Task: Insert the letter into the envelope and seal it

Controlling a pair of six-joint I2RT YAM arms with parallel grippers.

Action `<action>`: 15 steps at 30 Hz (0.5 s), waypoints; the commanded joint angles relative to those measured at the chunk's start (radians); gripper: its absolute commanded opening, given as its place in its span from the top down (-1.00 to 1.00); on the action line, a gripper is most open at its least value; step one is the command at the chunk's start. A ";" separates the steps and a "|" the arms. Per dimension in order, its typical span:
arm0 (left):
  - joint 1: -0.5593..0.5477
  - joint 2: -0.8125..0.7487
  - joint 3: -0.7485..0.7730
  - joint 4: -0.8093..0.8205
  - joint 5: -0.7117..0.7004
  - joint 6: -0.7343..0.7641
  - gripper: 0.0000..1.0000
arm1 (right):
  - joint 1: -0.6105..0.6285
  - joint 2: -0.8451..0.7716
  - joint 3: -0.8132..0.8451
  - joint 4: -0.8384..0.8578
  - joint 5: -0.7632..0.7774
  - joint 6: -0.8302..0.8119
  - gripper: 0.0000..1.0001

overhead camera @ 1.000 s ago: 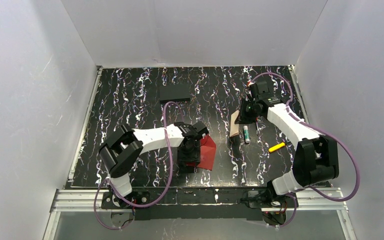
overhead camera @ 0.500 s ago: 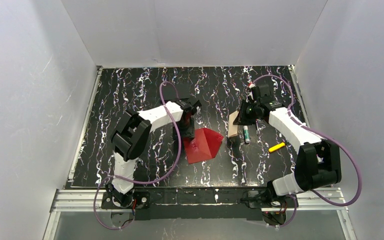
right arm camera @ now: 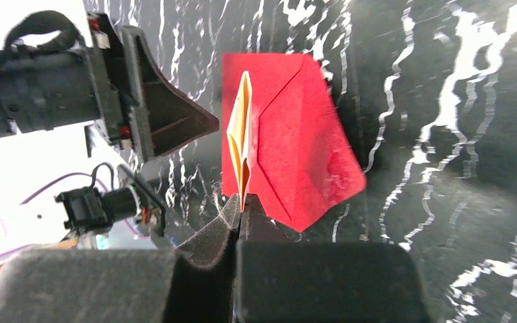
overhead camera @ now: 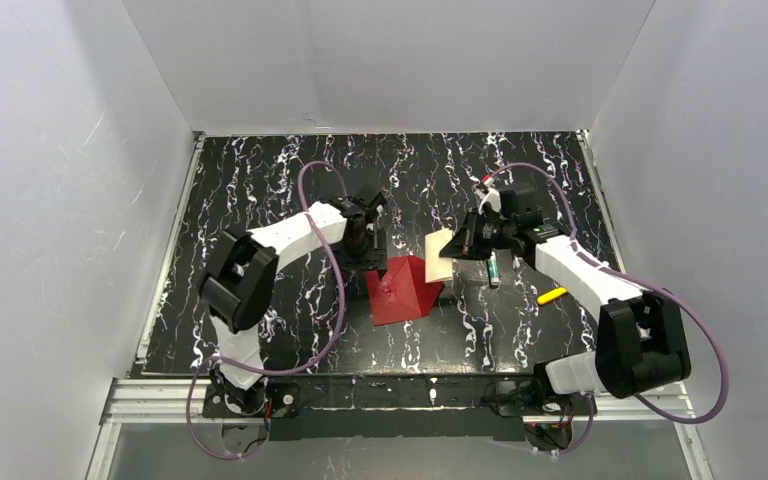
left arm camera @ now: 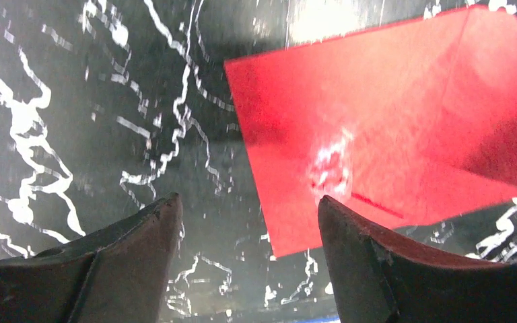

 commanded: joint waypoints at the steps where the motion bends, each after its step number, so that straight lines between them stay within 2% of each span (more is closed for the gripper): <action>1: 0.007 -0.150 -0.094 0.010 0.117 -0.030 -0.44 | 0.037 0.048 -0.038 0.089 -0.092 0.014 0.97; 3: 0.008 -0.174 -0.138 0.028 0.168 -0.056 -0.32 | 0.053 0.068 -0.041 0.113 -0.099 -0.023 0.97; 5: 0.008 -0.184 -0.187 0.075 0.239 -0.069 -0.03 | 0.088 0.056 -0.042 0.145 -0.065 -0.096 0.97; 7: 0.009 -0.175 -0.220 0.108 0.270 -0.079 0.11 | 0.110 0.053 -0.061 0.193 -0.019 -0.144 0.97; 10: 0.009 -0.143 -0.234 0.097 0.252 -0.093 0.16 | 0.113 0.096 -0.087 0.257 0.000 -0.132 0.97; 15: 0.009 -0.111 -0.234 0.114 0.220 -0.104 0.13 | 0.116 0.135 -0.141 0.336 0.043 -0.098 0.97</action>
